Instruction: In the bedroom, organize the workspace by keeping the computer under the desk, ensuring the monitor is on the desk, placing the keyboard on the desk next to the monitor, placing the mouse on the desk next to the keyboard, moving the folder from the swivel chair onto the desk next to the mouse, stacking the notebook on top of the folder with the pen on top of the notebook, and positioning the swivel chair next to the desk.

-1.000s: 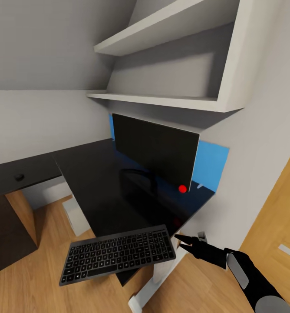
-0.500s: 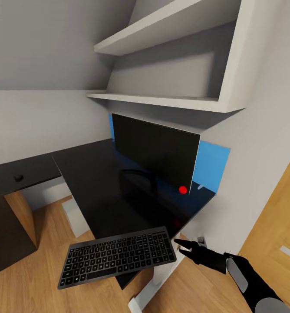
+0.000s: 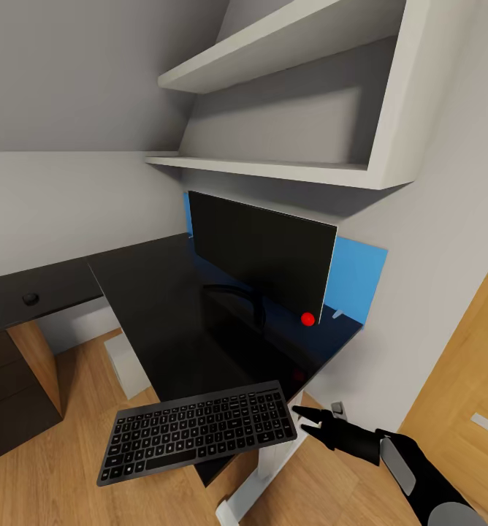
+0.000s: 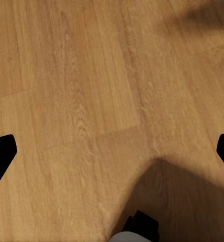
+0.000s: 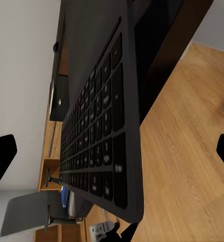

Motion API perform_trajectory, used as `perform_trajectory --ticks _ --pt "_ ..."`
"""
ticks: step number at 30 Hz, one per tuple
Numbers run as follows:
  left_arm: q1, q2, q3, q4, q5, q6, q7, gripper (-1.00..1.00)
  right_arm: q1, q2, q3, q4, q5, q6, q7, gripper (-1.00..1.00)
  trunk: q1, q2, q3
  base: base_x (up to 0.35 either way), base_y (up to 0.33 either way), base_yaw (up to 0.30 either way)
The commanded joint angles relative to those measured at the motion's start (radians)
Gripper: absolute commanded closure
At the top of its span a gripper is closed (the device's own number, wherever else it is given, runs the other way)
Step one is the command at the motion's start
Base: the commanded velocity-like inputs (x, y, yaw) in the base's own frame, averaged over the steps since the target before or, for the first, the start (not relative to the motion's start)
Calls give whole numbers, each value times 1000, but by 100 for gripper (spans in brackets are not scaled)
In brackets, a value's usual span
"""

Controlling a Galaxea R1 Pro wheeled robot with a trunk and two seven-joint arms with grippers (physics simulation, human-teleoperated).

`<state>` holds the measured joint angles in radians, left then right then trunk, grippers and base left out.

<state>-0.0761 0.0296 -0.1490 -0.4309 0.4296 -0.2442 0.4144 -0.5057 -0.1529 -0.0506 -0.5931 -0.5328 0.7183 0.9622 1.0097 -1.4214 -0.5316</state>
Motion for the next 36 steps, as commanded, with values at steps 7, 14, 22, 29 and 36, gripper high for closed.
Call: perform_trajectory --ticks 7,14,22,29,36 --pt "-1 1 -8 0 9 -4 4 -100 -1 8 0 2 -1 5 1 -100 0 -1 -1 0 0 0" --pt "-1 1 -9 0 8 -4 2 -100 -1 11 0 4 0 3 -2 -100 0 -1 -1 35 0 0" --pt "-1 1 -9 0 7 -4 1 -100 -1 11 -1 8 -1 2 -37 -100 0 -1 -1 156 0 0" --pt "-1 1 -9 0 7 -4 1 -100 -1 13 -1 10 -1 2 -45 -100 0 -1 -1 27 0 0" --pt "-1 1 -9 0 8 -3 1 -100 -1 16 1 10 0 3 -46 -100 0 -1 -1 4 0 0"
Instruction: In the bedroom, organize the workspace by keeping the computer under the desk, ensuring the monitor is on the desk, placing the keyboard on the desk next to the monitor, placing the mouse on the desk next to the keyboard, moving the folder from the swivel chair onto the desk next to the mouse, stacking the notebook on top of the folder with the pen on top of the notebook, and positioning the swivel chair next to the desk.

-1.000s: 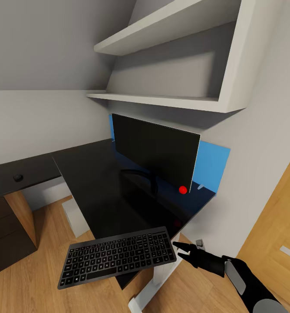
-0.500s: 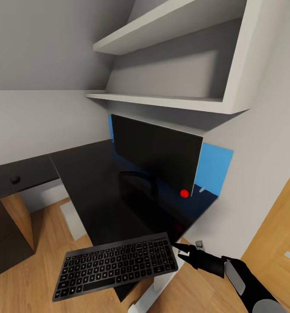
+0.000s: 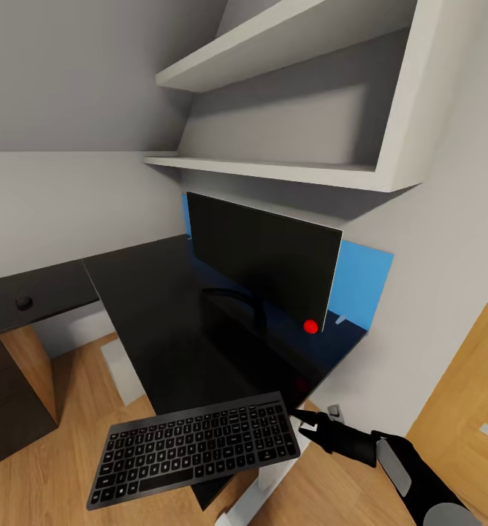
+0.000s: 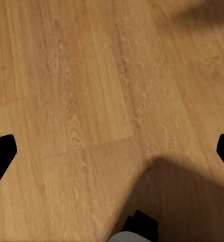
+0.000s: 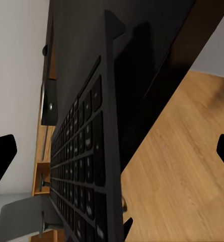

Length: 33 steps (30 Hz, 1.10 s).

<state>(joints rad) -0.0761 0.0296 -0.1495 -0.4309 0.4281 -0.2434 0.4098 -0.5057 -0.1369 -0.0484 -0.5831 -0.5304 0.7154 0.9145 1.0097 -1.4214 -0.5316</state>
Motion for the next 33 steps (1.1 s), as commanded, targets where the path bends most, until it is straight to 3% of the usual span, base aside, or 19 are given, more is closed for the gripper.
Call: perform_trajectory --ticks 1,11,12,15,33 --pt "-1 1 -9 0 9 -4 6 -100 -1 2 -1 0 -2 6 1 -100 0 -1 -1 1 0 0" --pt "-1 1 -9 0 9 -4 6 -100 -1 22 0 2 -1 3 -25 -100 0 -1 -1 0 0 0" --pt "-1 1 -9 0 9 -4 6 -100 -1 37 0 2 -1 3 -45 -100 0 -1 -1 0 0 0" --pt "-1 1 -9 0 9 -4 6 -100 -1 44 0 2 0 3 -50 -100 0 -1 -1 0 0 0" --pt "-1 1 -9 0 9 -4 6 -100 -1 59 1 2 3 3 -55 -100 0 -1 -1 0 0 0"
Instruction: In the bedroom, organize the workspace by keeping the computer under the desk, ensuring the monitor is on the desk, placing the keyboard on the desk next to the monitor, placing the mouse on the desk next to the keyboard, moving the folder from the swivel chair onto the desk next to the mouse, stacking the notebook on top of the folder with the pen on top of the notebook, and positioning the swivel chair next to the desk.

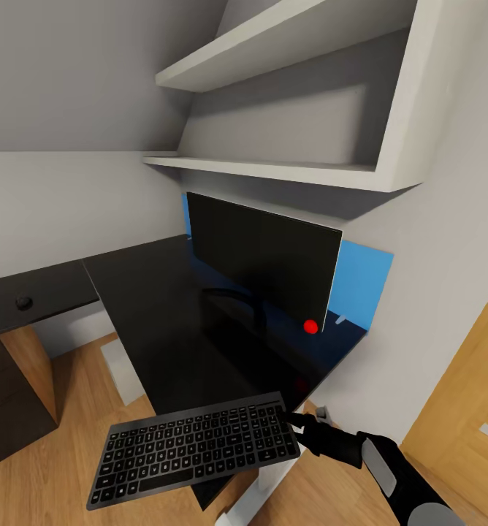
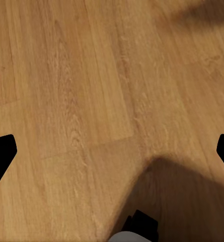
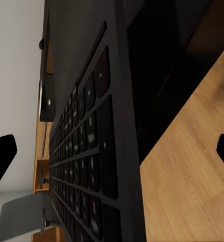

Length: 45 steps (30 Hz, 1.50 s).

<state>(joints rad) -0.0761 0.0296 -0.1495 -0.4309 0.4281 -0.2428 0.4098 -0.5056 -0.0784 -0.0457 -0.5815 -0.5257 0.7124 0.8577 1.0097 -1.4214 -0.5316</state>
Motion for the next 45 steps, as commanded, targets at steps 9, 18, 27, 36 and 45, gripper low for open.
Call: perform_trajectory --ticks 9,18,27,36,45 --pt "-1 1 -9 0 9 -4 6 -100 -1 19 -2 0 -2 5 1 -100 0 -1 -1 0 0 0" --pt "-1 1 -9 0 9 -4 6 -100 -1 24 -3 0 -2 5 1 -100 0 -1 -1 0 0 0" --pt "-1 1 -9 0 9 -4 6 -100 -1 25 -1 16 0 4 0 -100 0 -1 -1 -86 -12 0" --pt "-1 1 -9 1 9 -4 6 -100 -1 25 -1 21 1 4 1 -100 0 -1 -1 -65 -12 0" --pt "-1 1 -9 1 9 -4 6 -100 -1 25 0 22 1 4 1 -100 0 -1 -1 -5 -1 0"
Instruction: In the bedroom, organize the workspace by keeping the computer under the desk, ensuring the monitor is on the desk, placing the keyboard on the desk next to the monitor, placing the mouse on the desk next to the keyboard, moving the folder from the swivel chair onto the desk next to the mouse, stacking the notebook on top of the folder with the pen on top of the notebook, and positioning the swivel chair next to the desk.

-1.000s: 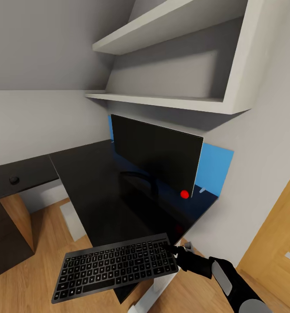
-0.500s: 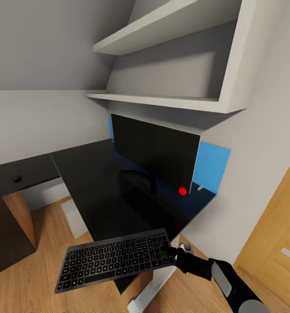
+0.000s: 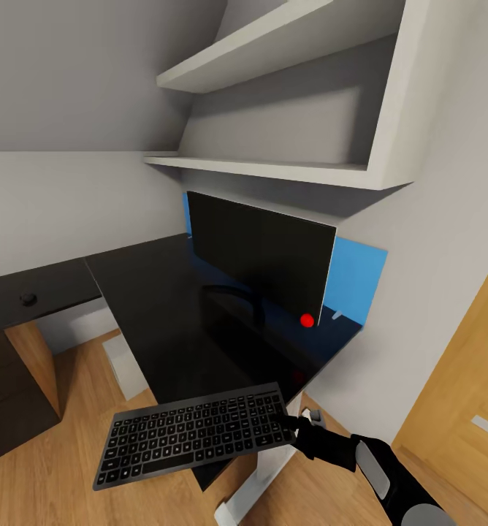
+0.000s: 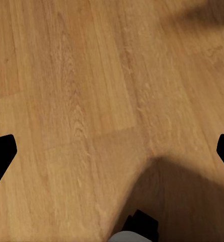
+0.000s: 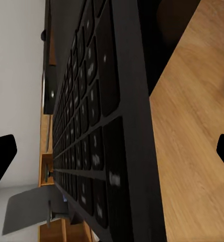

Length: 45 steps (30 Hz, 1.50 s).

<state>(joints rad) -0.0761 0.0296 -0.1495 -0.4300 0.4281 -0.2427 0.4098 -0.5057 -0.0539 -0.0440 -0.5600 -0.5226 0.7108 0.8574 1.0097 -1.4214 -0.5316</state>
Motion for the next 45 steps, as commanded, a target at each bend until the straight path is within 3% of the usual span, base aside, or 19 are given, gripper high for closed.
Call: perform_trajectory --ticks 1,4,5,25,29,32,34,39,45 --pt "-1 1 -9 0 9 -4 6 -100 -1 0 -2 0 -2 6 1 -100 0 -1 -1 0 0 0" --pt "-1 1 -9 0 9 -4 6 -100 -1 0 -3 -1 -2 6 2 -100 0 -1 -1 0 0 0" --pt "-1 1 -9 0 9 -4 6 -100 -1 0 -3 -1 -2 6 2 100 0 -1 -1 0 0 0" --pt "-1 1 -9 0 9 -5 6 -100 -1 0 -5 -1 -1 -3 1 100 0 -1 -1 0 0 0" --pt "-1 0 -10 0 9 -3 6 -100 -1 1 -4 -1 0 -30 0 100 -15 27 12 0 0 0" --pt "-1 0 -10 1 9 1 5 -100 -1 2 -5 -1 -4 -97 0 100 -27 48 21 0 0 0" --pt "-1 1 -10 2 10 3 6 -100 -1 17 -6 -1 -4 -123 0 100 -35 62 27 0 0 0" --pt "-1 0 -10 3 11 6 6 -100 -1 51 -8 0 -5 -134 4 100 -54 97 43 0 0 0" --pt "-1 0 -11 5 11 6 6 -100 -1 61 -8 -1 -6 -134 9 100 -77 139 62 0 0 0"
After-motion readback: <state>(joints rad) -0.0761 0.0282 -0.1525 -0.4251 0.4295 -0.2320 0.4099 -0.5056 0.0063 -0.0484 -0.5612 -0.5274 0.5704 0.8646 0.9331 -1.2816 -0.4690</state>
